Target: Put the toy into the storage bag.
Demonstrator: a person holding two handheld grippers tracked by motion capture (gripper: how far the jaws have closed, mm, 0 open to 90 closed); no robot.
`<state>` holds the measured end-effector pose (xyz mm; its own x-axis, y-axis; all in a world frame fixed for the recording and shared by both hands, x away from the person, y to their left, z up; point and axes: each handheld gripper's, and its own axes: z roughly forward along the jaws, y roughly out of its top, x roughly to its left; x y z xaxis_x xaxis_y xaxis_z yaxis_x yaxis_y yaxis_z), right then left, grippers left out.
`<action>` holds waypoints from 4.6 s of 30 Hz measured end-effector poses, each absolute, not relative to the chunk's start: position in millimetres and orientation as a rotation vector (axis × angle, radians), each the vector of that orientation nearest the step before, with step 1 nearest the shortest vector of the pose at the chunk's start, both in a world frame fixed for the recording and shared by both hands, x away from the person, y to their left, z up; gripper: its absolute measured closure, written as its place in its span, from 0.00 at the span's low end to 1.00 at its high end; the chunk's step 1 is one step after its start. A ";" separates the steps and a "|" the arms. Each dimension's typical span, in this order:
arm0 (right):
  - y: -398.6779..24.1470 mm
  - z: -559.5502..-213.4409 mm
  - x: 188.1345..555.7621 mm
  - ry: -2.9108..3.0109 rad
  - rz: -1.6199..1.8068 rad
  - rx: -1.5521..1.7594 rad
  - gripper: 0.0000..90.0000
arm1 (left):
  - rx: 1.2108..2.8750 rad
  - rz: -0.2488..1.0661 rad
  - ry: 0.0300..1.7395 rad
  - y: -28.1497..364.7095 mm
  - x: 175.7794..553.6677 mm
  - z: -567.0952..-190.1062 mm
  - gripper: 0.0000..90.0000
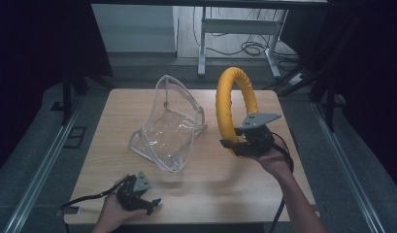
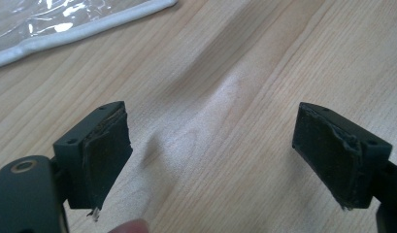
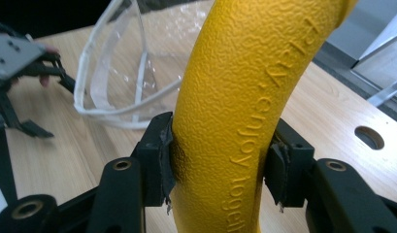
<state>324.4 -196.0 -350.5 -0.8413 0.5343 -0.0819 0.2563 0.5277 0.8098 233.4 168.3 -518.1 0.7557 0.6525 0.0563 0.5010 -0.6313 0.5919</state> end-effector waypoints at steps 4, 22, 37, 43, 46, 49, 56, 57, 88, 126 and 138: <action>-196.0 -348.6 323.6 2.435 1.284 0.658 0.56 | 2.400 0.357 0.861 167.8 233.6 -519.1 0.15; -188.6 -337.2 320.5 2.374 1.481 0.621 0.55 | 2.393 0.364 0.864 169.7 233.2 -516.3 0.15; -185.7 -329.8 318.5 2.336 1.582 0.616 0.55 | 2.394 0.366 0.864 169.9 233.2 -516.1 0.15; -182.6 -327.0 317.5 2.326 1.610 0.604 0.55 | 2.397 0.364 0.863 169.9 233.3 -516.3 0.15; -180.3 -324.6 316.6 2.315 1.636 0.595 0.55 | 2.398 0.366 0.863 170.1 233.2 -516.2 0.15; -179.7 -323.5 316.2 2.314 1.642 0.591 0.55 | 2.398 0.365 0.862 170.0 233.2 -516.3 0.15; -174.6 -315.5 313.2 2.291 1.664 0.564 0.55 | 2.401 0.367 0.862 170.0 233.4 -516.6 0.15; -173.5 -314.1 312.7 2.285 1.670 0.558 0.55 | 2.402 0.366 0.861 169.9 233.5 -516.8 0.15; -146.7 -273.0 304.6 2.196 1.755 0.463 0.55 | 2.398 0.365 0.863 170.9 233.2 -515.3 0.15; -89.9 -263.4 312.2 2.230 1.821 0.324 0.55 | 2.404 0.369 0.858 171.1 233.1 -515.7 0.15; -71.8 -265.0 313.1 2.249 1.831 0.287 0.55 | 2.401 0.370 0.857 171.7 232.9 -515.2 0.15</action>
<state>313.1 -71.8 -265.0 -0.9551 0.2916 -0.0519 0.0084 0.2018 0.9794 232.9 171.7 -515.2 0.7580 0.6486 0.0683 0.4947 -0.6401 0.5878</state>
